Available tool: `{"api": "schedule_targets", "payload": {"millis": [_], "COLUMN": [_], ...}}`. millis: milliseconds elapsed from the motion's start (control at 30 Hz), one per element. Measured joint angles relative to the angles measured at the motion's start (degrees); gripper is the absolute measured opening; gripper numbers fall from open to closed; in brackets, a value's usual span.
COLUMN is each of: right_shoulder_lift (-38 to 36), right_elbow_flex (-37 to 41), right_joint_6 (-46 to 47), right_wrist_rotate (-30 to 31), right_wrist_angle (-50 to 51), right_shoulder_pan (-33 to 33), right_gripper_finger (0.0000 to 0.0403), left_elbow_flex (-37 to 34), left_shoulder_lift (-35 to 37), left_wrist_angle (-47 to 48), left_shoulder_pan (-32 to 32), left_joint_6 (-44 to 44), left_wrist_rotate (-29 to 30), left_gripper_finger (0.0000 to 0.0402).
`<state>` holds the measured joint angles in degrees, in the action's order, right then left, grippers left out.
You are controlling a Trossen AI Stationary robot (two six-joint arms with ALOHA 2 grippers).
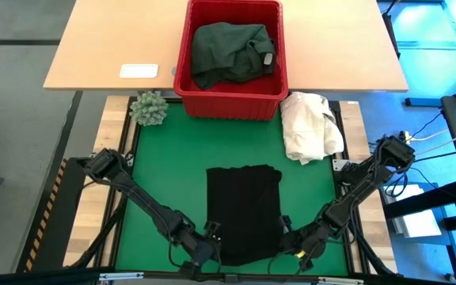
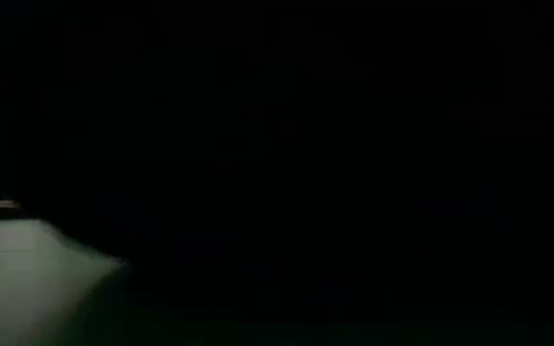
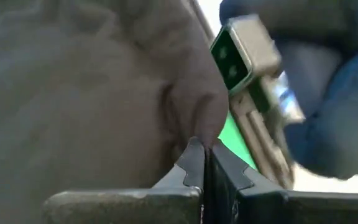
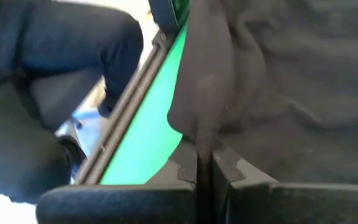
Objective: Fold laundry
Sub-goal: Fold the black shirt
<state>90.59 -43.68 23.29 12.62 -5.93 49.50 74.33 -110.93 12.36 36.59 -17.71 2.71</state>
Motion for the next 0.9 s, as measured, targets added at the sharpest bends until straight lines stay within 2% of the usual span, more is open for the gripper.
{"api": "schedule_targets", "payload": {"millis": [200,300,433,567,767,900], "right_shoulder_lift": [0.06,0.41,0.48,0.52,-0.07,-0.51], "right_elbow_flex": [0.74,0.74,1.70,6.83,16.57,18.82], "right_joint_6": [-0.57,-0.43,-0.90,-2.60,-4.07,-4.49], "right_wrist_rotate": [-0.19,0.34,2.36,2.78,2.77,2.43], "right_wrist_angle": [-6.12,-7.31,-9.26,-21.56,-41.71,-47.12], "right_shoulder_pan": [0.07,0.87,1.20,0.86,-1.30,-2.06], "right_gripper_finger": [0.0004,0.0004,0.0004,0.0004,0.0004,0.0004], "left_elbow_flex": [-10.43,-14.13,-16.61,-17.60,-17.63,-17.60], "left_shoulder_lift": [6.44,7.52,7.44,7.79,9.06,12.38], "left_wrist_angle": [-15.65,-17.93,-20.53,-25.67,-25.89,-25.64], "left_shoulder_pan": [0.30,1.26,2.09,1.89,0.31,-0.52], "left_joint_6": [-4.57,-7.97,-10.03,-7.40,-5.40,-3.09], "left_wrist_rotate": [0.43,3.34,3.83,3.91,2.13,2.32], "left_gripper_finger": [0.0001,0.0001,0.0001,0.0001,0.0001,0.0001]}}
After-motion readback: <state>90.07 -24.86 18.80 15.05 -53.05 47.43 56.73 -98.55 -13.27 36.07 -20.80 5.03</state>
